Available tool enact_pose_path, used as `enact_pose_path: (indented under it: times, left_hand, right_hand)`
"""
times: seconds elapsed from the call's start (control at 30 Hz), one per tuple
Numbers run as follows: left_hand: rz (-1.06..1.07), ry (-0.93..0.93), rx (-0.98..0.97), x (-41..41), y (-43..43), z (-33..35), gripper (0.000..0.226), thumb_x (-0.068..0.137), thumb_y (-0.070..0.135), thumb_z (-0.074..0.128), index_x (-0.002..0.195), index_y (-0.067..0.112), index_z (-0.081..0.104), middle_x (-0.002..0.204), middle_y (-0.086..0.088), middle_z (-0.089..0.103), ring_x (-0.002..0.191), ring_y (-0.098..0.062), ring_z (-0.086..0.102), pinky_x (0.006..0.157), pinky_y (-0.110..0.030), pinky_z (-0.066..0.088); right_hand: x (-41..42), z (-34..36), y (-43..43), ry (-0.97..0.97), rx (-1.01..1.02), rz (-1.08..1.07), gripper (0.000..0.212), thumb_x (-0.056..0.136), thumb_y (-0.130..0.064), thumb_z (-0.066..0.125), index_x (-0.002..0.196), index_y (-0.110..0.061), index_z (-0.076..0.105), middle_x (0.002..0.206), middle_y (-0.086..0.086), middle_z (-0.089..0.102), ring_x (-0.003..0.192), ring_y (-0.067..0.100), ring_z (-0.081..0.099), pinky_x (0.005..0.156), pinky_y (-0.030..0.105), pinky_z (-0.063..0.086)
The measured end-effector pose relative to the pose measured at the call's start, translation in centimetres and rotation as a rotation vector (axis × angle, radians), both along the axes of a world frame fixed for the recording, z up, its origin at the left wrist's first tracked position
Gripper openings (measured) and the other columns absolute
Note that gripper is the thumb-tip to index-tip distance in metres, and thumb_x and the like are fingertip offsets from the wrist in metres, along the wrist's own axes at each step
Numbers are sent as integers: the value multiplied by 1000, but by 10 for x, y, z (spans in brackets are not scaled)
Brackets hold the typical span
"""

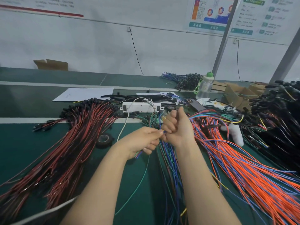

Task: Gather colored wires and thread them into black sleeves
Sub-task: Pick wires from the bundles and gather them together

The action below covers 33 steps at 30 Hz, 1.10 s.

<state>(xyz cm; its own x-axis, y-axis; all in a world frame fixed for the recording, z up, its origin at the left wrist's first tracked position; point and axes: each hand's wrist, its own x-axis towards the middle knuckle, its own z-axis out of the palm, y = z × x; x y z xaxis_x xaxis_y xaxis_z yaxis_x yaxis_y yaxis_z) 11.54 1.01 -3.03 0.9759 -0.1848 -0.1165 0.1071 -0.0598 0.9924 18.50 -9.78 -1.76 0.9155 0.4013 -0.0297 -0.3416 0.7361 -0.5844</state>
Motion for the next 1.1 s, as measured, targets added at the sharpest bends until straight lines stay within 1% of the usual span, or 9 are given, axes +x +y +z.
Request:
enact_pose_path:
  times: [0.17,0.33,0.47,0.53,0.7,0.77,0.83,1.0,1.1]
  left_hand:
    - [105,-25,-114,0,14,-13,31,100,25,41,95,7,66,50,12,32,41,0,20,35,-9,17]
    - [401,20,-131,14,2,-15,30,97,15,44,75,8,63,45,9,36,37,-3,22,34,-12,17]
    - [659,71,-435,20,-6,-13,25,95,8,39,83,4,60,75,-9,62,67,-18,57,51,-25,53]
    - [652,26,-472,23,-10,-14,23,95,5,40,84,5,60,84,-12,64,73,-20,60,60,-29,55]
    - [665,-98,-202,35,-16,-22,24,100,13,38,91,8,60,95,-15,63,80,-23,61,68,-33,54]
    - [635,-268,136,38,-11,-30,28,100,23,41,86,9,60,81,-10,64,74,-16,63,68,-33,54]
    - [662,-487,356,41,-10,-33,28,98,25,45,75,15,55,57,5,52,51,-4,48,56,-27,39]
    - [792,-641,11,66,-1,-26,20,98,16,46,79,14,51,55,7,42,49,-10,36,50,-27,31]
    - [876,-685,194,94,0,-25,19,99,18,44,81,16,50,58,8,47,54,-15,43,56,-37,37]
  right_hand:
    - [10,-1,-12,-33,132,-133,53,103,-46,23,61,-16,35,35,-9,20,26,4,17,31,17,12]
    - [2,-11,3,-36,87,-90,47,103,-39,29,64,-15,36,36,-8,22,26,4,19,31,17,14]
    - [1,-13,11,-23,85,-120,47,103,-39,29,64,-14,38,37,-8,22,27,5,19,31,16,14]
    - [-2,-17,18,-16,36,-125,46,103,-37,32,65,-14,39,37,-8,22,27,6,20,31,16,17]
    - [2,-20,29,10,76,-192,50,104,-40,29,63,-14,39,37,-7,20,27,5,16,32,15,12]
    - [11,-16,27,20,108,-231,51,104,-42,28,63,-14,38,37,-7,20,27,6,15,32,16,11]
    - [20,-12,27,60,172,-211,50,103,-43,29,63,-15,38,37,-7,20,28,7,15,31,19,12]
    - [43,-8,39,184,454,-48,49,103,-41,28,61,-16,37,36,-6,22,24,7,18,28,18,13]
    - [69,-4,47,177,429,-143,48,104,-39,27,62,-17,36,36,-6,21,25,8,17,29,18,12]
